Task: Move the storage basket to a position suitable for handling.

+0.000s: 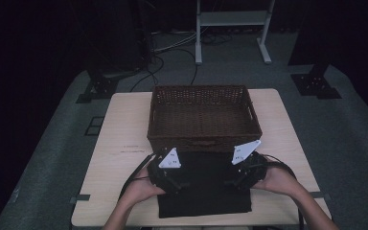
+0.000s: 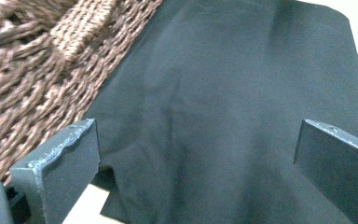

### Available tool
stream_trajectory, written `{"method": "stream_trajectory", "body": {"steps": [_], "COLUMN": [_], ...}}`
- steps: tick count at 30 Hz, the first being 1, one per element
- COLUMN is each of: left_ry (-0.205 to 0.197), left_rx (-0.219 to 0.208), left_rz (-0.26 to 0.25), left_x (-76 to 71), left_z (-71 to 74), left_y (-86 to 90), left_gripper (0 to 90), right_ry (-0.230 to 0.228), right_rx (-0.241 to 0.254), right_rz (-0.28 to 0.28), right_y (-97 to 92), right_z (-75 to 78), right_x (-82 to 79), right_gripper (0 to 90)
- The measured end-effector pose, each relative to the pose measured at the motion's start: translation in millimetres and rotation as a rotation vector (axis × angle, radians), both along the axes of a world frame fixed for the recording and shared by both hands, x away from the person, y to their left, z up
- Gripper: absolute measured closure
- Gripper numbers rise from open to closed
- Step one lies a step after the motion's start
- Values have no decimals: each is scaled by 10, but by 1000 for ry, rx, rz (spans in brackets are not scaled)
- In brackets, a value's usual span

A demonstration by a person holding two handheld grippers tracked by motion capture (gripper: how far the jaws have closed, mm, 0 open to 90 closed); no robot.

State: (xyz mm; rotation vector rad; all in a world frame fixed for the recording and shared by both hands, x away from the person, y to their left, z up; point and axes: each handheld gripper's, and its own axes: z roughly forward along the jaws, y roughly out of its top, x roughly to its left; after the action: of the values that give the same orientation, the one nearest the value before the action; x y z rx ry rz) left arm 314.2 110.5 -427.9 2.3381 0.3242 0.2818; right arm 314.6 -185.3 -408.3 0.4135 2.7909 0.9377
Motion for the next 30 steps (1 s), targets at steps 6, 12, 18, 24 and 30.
{"method": "stream_trajectory", "body": {"steps": [6, 12, 18, 24, 30], "left_ry": [10, 24, 48, 73, 137], "left_rx": [24, 46, 66, 90, 70], "left_rz": [-28, -47, -54, -46, -61], "left_x": [13, 45, 84, 150, 198], "left_z": [-55, -103, -177, -297, -338], "left_y": [-107, -211, -265, -281, -273], "left_gripper": [0, 0, 0, 0, 30], "right_ry": [25, 43, 66, 74, 91], "right_rx": [-24, -51, -70, -104, -115], "right_rz": [8, 11, 23, 28, 25], "right_y": [40, 69, 104, 147, 177], "right_z": [-130, -245, -321, -422, -507], "right_x": [30, 65, 84, 119, 170], "right_gripper": [137, 137, 137, 137, 137]}}
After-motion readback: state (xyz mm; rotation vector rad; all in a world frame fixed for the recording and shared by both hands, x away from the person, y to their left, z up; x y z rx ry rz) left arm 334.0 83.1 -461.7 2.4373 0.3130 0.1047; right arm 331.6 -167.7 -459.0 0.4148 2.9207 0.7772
